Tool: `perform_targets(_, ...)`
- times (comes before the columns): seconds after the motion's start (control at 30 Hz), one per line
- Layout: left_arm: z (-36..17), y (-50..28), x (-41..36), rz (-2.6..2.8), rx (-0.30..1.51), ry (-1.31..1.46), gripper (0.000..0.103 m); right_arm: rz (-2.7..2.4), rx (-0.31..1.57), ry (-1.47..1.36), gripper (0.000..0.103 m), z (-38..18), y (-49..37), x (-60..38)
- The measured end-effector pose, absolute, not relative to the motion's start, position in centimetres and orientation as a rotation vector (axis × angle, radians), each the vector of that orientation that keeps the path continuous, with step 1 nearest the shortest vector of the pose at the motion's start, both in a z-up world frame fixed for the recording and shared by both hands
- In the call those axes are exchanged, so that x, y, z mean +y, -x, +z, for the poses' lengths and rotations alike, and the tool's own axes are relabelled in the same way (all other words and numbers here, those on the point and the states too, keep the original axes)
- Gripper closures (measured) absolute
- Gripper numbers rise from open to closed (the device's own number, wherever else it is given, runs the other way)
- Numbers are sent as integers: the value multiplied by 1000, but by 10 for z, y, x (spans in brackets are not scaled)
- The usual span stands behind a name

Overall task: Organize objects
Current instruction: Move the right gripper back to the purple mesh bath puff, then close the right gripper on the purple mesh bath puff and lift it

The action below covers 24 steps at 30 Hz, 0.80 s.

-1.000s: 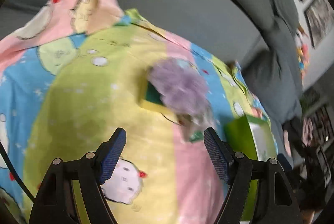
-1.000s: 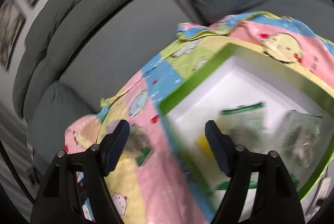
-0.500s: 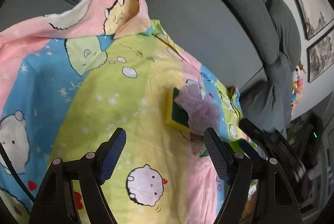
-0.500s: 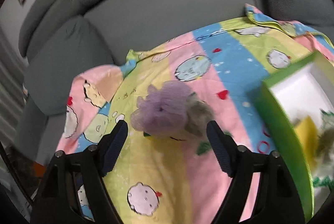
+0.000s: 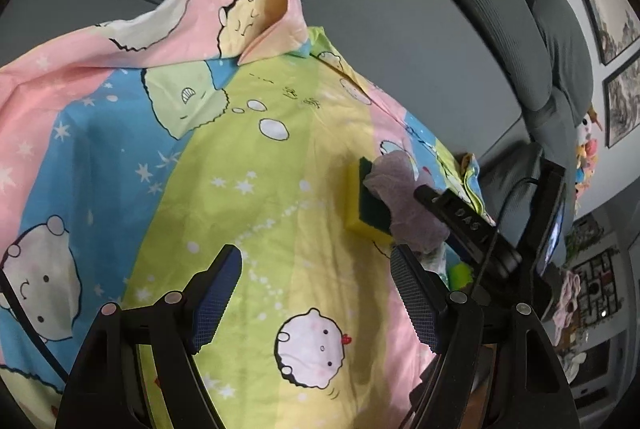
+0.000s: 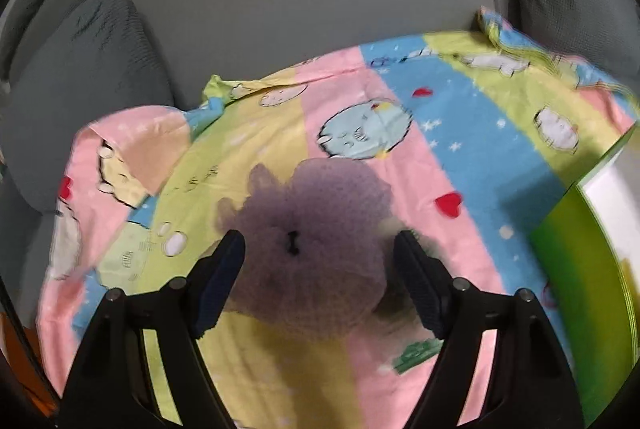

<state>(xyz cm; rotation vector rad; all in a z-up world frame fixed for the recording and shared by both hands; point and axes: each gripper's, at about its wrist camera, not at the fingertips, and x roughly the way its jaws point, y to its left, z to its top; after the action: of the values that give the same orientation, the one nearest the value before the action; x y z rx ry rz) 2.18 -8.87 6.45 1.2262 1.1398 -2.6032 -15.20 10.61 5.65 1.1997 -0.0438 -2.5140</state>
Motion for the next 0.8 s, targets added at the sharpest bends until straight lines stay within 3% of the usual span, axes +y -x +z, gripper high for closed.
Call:
perform_targets(0.13, 65, -21, -86, -2608, 1130, -1233, 26, -2520, 7, -1182, 58, 54, 151, 102)
perform_targets(0.2, 65, -22, -86, -2603, 1133, -1233, 26, -2512, 32, -1176, 68, 53, 150, 100)
perform_targets(0.27, 65, -23, -87, -2596, 1140, -1231, 26, -2493, 59, -1185, 88, 52, 149, 97)
perform_targets(0.37, 63, -23, -89, -2585, 1145, -1234, 26, -2406, 24, -1245, 92, 45, 149, 97)
perform_targets(0.5, 62, -23, -92, -2574, 1148, -1240, 26, -2392, 39, -1247, 92, 48, 137, 100)
perform_targets(0.8, 60, -26, -96, -2555, 1157, -1242, 26, -2218, -115, -1250, 92, 73, 101, 117)
